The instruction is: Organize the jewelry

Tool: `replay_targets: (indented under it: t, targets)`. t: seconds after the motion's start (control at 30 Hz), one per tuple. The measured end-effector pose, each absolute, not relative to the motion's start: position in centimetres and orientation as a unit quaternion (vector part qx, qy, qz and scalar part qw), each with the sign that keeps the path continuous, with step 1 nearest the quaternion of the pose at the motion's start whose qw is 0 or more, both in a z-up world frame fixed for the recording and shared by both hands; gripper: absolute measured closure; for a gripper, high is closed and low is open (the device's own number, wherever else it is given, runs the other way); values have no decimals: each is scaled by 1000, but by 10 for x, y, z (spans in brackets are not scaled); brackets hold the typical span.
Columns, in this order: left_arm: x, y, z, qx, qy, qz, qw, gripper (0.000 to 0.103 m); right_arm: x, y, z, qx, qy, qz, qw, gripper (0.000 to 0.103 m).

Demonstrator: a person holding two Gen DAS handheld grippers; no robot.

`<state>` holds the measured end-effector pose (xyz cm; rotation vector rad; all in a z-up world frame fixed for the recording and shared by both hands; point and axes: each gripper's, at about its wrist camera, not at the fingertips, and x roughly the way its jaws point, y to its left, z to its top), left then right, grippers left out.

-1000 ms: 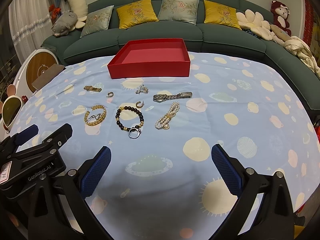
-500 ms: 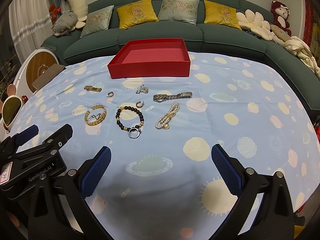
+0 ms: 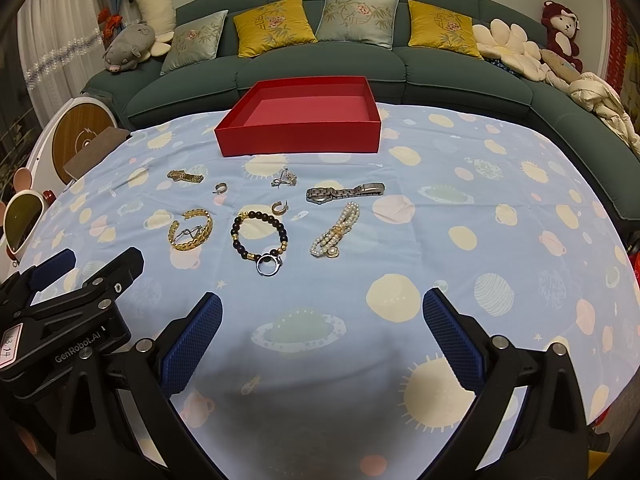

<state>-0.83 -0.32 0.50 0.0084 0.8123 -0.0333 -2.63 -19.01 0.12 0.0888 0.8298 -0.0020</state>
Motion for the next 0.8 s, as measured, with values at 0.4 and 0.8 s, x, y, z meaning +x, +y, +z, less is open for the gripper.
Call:
replay_targets:
  t: [0.4, 0.8]
  targets:
    - [1, 6, -4, -9, 396, -24, 918, 7, -22, -196, -13, 41, 406, -9, 913, 5]
    - [46, 34, -42, -31, 437, -8, 899, 7, 12, -217, -32, 70, 421, -24, 904, 5]
